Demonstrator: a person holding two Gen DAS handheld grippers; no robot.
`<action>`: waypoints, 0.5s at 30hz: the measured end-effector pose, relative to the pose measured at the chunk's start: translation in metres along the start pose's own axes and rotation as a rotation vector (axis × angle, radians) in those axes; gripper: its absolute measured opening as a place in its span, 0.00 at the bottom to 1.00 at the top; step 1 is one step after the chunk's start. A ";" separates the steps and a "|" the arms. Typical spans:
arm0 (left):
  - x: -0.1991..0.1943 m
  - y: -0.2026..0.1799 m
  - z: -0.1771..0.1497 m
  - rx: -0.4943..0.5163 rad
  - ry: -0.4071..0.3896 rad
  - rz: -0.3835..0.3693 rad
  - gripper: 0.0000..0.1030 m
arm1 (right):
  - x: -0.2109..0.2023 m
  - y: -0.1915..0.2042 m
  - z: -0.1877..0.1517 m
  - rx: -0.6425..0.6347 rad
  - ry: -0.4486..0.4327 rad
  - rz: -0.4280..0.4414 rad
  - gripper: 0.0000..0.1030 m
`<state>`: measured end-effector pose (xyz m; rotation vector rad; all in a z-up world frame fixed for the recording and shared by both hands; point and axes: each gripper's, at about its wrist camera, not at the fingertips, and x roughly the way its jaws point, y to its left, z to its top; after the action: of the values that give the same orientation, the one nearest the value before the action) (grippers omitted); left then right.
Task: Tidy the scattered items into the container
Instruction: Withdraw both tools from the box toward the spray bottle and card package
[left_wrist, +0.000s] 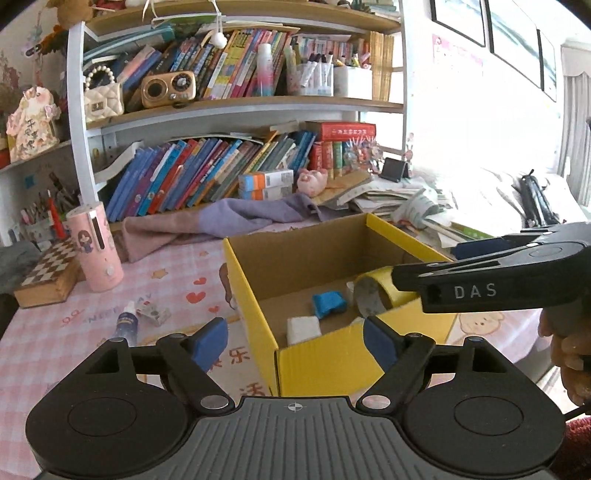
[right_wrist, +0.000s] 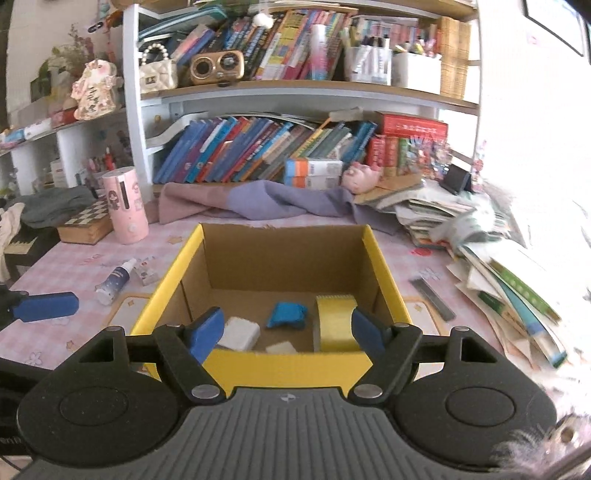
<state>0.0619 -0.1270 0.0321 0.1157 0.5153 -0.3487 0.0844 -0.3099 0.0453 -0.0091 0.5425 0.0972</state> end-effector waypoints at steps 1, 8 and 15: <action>-0.003 0.002 -0.001 0.000 0.000 -0.005 0.81 | -0.005 0.002 -0.003 0.008 -0.002 -0.013 0.73; -0.025 0.008 -0.013 0.005 -0.004 -0.041 0.81 | -0.034 0.014 -0.021 0.047 -0.007 -0.083 0.74; -0.040 0.013 -0.026 0.013 0.017 -0.073 0.82 | -0.055 0.031 -0.039 0.040 0.005 -0.118 0.75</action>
<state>0.0219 -0.0981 0.0300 0.1130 0.5349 -0.4232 0.0148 -0.2850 0.0411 -0.0026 0.5472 -0.0282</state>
